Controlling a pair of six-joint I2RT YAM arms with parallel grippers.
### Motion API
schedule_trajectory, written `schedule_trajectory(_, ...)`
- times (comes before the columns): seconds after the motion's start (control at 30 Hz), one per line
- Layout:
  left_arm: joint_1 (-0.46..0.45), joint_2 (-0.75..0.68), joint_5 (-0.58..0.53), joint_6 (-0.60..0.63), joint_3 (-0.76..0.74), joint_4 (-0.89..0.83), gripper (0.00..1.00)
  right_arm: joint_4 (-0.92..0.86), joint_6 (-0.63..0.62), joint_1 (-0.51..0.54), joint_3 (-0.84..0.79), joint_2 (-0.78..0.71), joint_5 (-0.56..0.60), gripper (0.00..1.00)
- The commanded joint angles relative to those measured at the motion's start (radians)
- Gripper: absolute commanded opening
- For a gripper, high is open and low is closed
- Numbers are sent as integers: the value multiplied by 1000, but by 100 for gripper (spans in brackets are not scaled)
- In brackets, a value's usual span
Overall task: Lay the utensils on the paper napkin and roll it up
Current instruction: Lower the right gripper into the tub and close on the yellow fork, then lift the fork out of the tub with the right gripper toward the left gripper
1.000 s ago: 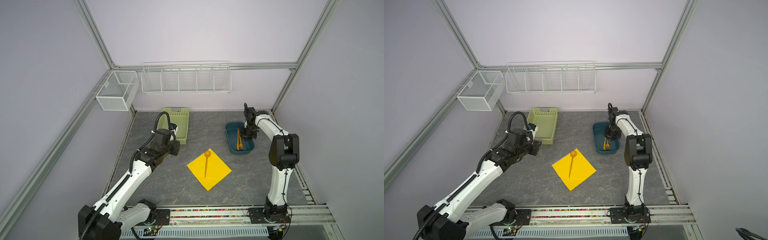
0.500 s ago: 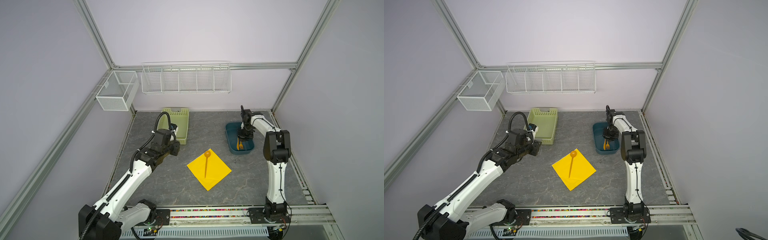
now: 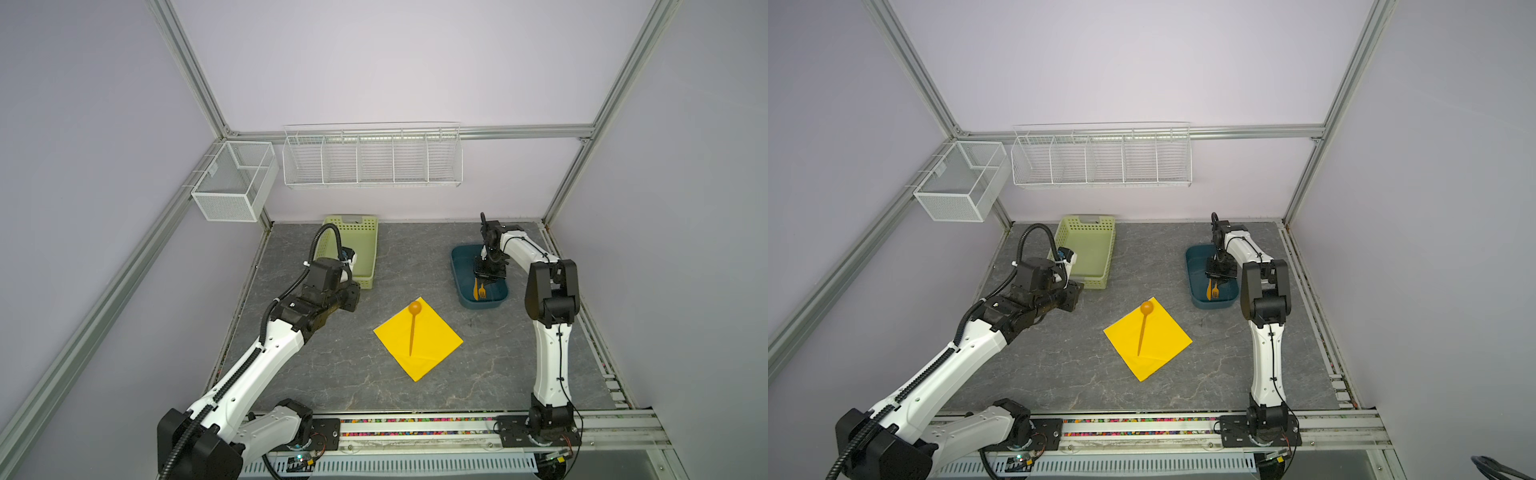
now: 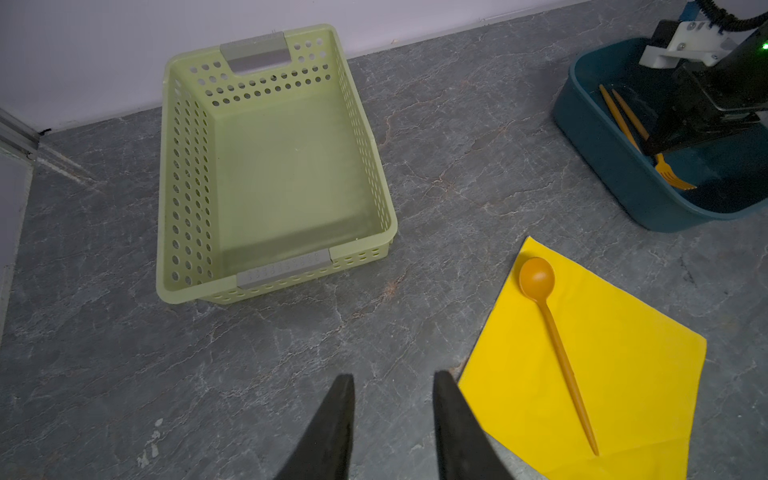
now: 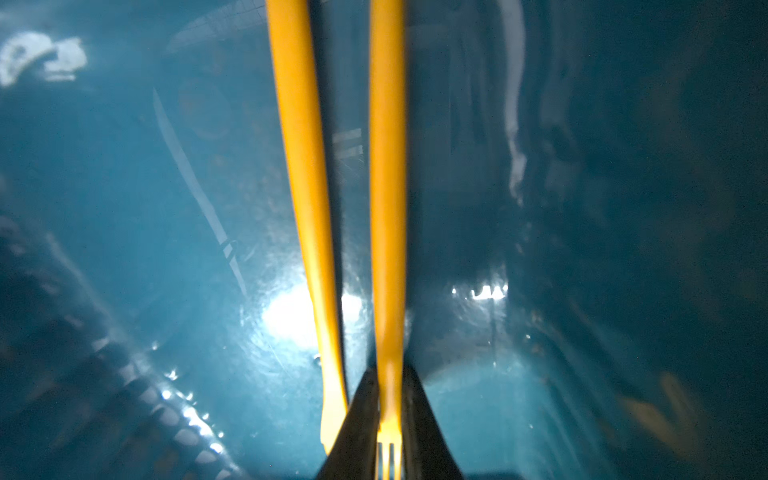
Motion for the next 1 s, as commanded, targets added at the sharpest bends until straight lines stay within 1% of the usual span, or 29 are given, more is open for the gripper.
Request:
schedule_trajectory(0.0, 5, -8, 5, 11, -10, 12, 33, 8, -18, -3, -18, 29, -3, 14)
schedule_trajectory(0.23, 5, -12, 8, 9, -10, 13, 33, 11, -10, -2, -17, 13, 1, 12)
schedule_trajectory(0.47, 5, -23, 21, 3, -12, 14, 33, 12, -19, -1, -9, -47, 13, 9)
schedule_trajectory(0.6, 5, -48, 44, -5, -23, 36, 33, 6, -28, 7, -11, -95, 27, 7)
schedule_trajectory(0.7, 5, -45, 64, -7, -6, 37, 33, 22, -53, 10, -26, -146, 7, 7)
schedule_trajectory(0.77, 5, -38, 81, -15, 6, 37, 33, 36, -58, 13, -39, -184, 14, 7)
schedule_trajectory(0.87, 5, -30, 103, -29, 12, 55, 33, 62, -102, 21, -55, -237, 15, 7)
schedule_trajectory(0.97, 4, -19, 124, -40, 23, 62, 33, 148, -207, 41, -109, -308, 11, 7)
